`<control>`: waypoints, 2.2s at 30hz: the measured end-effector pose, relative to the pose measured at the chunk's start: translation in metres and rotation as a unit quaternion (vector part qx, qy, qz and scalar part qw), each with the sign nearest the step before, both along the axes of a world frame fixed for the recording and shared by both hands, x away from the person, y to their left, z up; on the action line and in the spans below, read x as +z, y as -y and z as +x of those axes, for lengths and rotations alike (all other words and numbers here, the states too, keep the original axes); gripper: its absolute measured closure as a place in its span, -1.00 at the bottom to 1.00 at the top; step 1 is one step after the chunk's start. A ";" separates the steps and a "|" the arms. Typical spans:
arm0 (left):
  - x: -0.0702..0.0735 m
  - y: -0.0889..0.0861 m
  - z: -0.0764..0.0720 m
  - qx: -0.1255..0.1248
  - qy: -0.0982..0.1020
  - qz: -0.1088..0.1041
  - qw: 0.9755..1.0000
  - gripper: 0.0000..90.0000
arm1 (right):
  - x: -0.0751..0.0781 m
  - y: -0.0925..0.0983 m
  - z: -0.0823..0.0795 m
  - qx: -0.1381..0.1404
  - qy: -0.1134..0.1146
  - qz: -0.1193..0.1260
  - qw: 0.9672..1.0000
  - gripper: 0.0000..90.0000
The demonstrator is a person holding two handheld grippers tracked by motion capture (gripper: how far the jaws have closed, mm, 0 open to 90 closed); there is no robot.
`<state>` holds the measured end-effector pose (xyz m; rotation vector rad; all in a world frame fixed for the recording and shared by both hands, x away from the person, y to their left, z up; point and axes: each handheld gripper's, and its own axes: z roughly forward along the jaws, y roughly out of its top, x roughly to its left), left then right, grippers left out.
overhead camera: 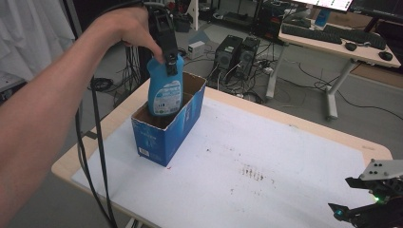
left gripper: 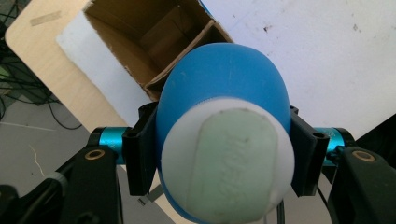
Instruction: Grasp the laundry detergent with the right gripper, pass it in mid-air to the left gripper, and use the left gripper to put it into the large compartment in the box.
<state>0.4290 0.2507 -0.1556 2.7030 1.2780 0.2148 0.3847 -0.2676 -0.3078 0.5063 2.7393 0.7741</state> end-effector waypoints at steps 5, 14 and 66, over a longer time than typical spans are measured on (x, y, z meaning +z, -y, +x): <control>-0.025 -0.001 0.002 -0.031 0.000 -0.008 0.999 -0.16 | -0.002 -0.002 -0.001 0.002 0.001 -0.008 1.000 -0.72; -0.067 -0.002 0.002 -0.112 -0.011 0.004 0.994 -0.16 | -0.009 -0.003 -0.002 -0.001 -0.002 -0.021 1.000 -0.72; -0.114 0.001 0.001 -0.188 -0.014 0.042 0.981 -0.32 | -0.015 -0.005 -0.004 -0.008 0.003 -0.024 1.000 -0.72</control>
